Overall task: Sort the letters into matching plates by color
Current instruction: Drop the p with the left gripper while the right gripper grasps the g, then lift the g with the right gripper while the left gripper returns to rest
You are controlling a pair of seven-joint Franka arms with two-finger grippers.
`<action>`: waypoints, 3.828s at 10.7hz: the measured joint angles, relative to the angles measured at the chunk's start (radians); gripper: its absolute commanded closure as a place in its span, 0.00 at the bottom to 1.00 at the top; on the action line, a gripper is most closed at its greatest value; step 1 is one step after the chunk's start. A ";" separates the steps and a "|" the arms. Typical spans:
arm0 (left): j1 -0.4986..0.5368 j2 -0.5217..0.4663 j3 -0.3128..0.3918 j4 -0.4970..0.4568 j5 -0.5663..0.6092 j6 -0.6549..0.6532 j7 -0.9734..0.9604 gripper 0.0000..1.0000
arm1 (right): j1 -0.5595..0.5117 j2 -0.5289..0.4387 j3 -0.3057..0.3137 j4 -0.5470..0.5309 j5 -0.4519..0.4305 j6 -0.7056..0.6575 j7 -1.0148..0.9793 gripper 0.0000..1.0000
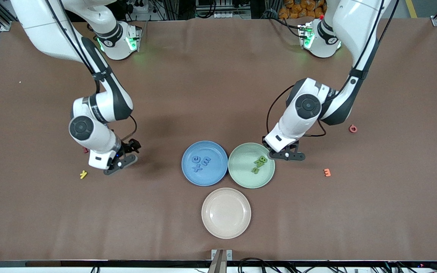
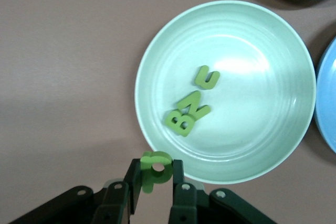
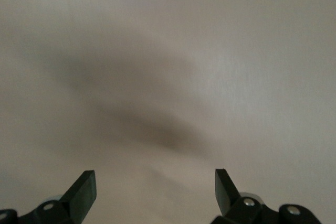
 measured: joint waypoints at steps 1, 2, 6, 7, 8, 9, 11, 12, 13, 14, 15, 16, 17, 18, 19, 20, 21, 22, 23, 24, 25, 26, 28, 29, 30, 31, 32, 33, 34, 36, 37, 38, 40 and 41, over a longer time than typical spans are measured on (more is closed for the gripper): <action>-0.002 0.023 -0.012 0.016 0.000 0.000 -0.015 1.00 | -0.022 -0.044 0.000 -0.081 0.000 0.031 -0.048 0.00; -0.002 0.044 -0.029 0.034 0.000 0.000 -0.039 1.00 | -0.047 -0.086 0.000 -0.153 0.000 0.055 -0.097 0.00; -0.009 0.113 -0.061 0.113 0.000 0.000 -0.092 1.00 | -0.128 -0.197 0.000 -0.306 0.000 0.083 -0.200 0.00; -0.012 0.126 -0.062 0.128 0.000 0.000 -0.100 1.00 | -0.152 -0.211 0.000 -0.335 0.000 0.105 -0.232 0.00; -0.013 0.135 -0.062 0.141 0.000 0.000 -0.104 0.88 | -0.183 -0.217 0.000 -0.366 0.000 0.140 -0.272 0.00; -0.013 0.142 -0.062 0.151 0.000 -0.001 -0.105 0.01 | -0.212 -0.217 0.000 -0.395 0.000 0.178 -0.309 0.00; -0.013 0.150 -0.062 0.160 0.000 -0.002 -0.107 0.00 | -0.245 -0.217 0.000 -0.441 -0.001 0.223 -0.358 0.00; -0.013 0.151 -0.062 0.161 0.000 -0.002 -0.109 0.00 | -0.254 -0.218 0.000 -0.457 -0.001 0.241 -0.373 0.00; -0.013 0.151 -0.062 0.164 0.000 -0.002 -0.110 0.00 | -0.263 -0.218 0.000 -0.471 -0.001 0.252 -0.387 0.00; -0.012 0.151 -0.062 0.167 0.000 -0.002 -0.110 0.00 | -0.269 -0.219 0.000 -0.482 -0.001 0.258 -0.392 0.00; -0.010 0.151 -0.061 0.172 0.000 -0.002 -0.110 0.00 | -0.275 -0.221 0.000 -0.497 -0.001 0.268 -0.394 0.00; -0.006 0.151 -0.060 0.179 0.000 -0.002 -0.110 0.00 | -0.281 -0.221 0.000 -0.513 -0.001 0.291 -0.397 0.00; -0.001 0.147 -0.055 0.192 0.000 -0.002 -0.110 0.00 | -0.286 -0.221 0.000 -0.527 -0.001 0.307 -0.401 0.00; 0.007 0.135 -0.040 0.206 0.000 -0.002 -0.110 0.00 | -0.287 -0.221 0.000 -0.536 -0.001 0.315 -0.402 0.00; 0.017 0.110 -0.015 0.215 0.000 -0.017 -0.095 0.00 | -0.287 -0.221 0.001 -0.545 -0.002 0.325 -0.403 0.00; 0.027 0.078 0.012 0.218 0.000 -0.049 -0.057 0.00 | -0.287 -0.221 0.002 -0.555 -0.002 0.341 -0.403 0.00; 0.039 0.049 0.033 0.219 0.000 -0.085 -0.012 0.00 | -0.287 -0.218 0.002 -0.563 -0.002 0.354 -0.403 0.00; 0.063 0.022 0.042 0.220 0.000 -0.122 0.035 0.00 | -0.287 -0.214 0.002 -0.568 -0.002 0.366 -0.403 0.00; 0.094 -0.004 0.045 0.220 0.000 -0.156 0.075 0.00 | -0.287 -0.209 0.002 -0.571 -0.002 0.376 -0.403 0.00; 0.124 -0.030 0.046 0.221 0.000 -0.195 0.102 0.00 | -0.287 -0.202 0.003 -0.572 -0.002 0.390 -0.403 0.00; 0.148 -0.063 0.048 0.222 0.000 -0.253 0.112 0.00 | -0.287 -0.194 0.003 -0.573 -0.002 0.401 -0.403 0.01; 0.168 -0.097 0.053 0.223 0.000 -0.305 0.113 0.00 | -0.287 -0.187 0.003 -0.574 -0.002 0.407 -0.403 0.06; 0.226 -0.161 0.058 0.224 -0.025 -0.372 0.113 0.00 | -0.288 -0.185 0.003 -0.575 -0.002 0.411 -0.403 0.27; 0.251 -0.193 0.061 0.224 -0.046 -0.402 0.115 0.00 | -0.288 -0.184 0.004 -0.575 -0.002 0.413 -0.403 0.35; 0.267 -0.225 0.063 0.224 -0.050 -0.430 0.115 0.00 | -0.287 -0.184 0.004 -0.575 -0.002 0.415 -0.403 0.39; 0.271 -0.257 0.066 0.225 -0.050 -0.456 0.115 0.00 | -0.288 -0.184 0.004 -0.574 -0.002 0.419 -0.403 0.43; 0.273 -0.292 0.069 0.227 -0.050 -0.489 0.115 0.00 | -0.288 -0.188 0.004 -0.574 -0.002 0.422 -0.403 0.49; 0.280 -0.325 0.076 0.235 -0.050 -0.534 0.116 0.00 | -0.287 -0.188 0.004 -0.574 -0.002 0.422 -0.403 0.54; 0.291 -0.346 0.082 0.248 -0.050 -0.575 0.149 0.00 | -0.287 -0.190 0.004 -0.574 -0.002 0.424 -0.403 0.57; 0.306 -0.379 0.105 0.270 -0.050 -0.640 0.197 0.00 | -0.287 -0.192 0.004 -0.573 -0.002 0.426 -0.404 0.64; 0.309 -0.395 0.115 0.275 -0.050 -0.663 0.216 0.00 | -0.287 -0.192 0.004 -0.573 -0.002 0.426 -0.404 0.69; 0.310 -0.409 0.129 0.282 -0.050 -0.680 0.231 0.00 | -0.287 -0.192 0.004 -0.573 -0.002 0.427 -0.404 0.71; 0.310 -0.419 0.149 0.318 -0.050 -0.709 0.246 0.00 | -0.287 -0.194 0.004 -0.573 -0.002 0.430 -0.405 0.77; 0.310 -0.419 0.152 0.332 -0.050 -0.720 0.247 0.00 | -0.287 -0.196 0.005 -0.574 -0.002 0.428 -0.405 0.79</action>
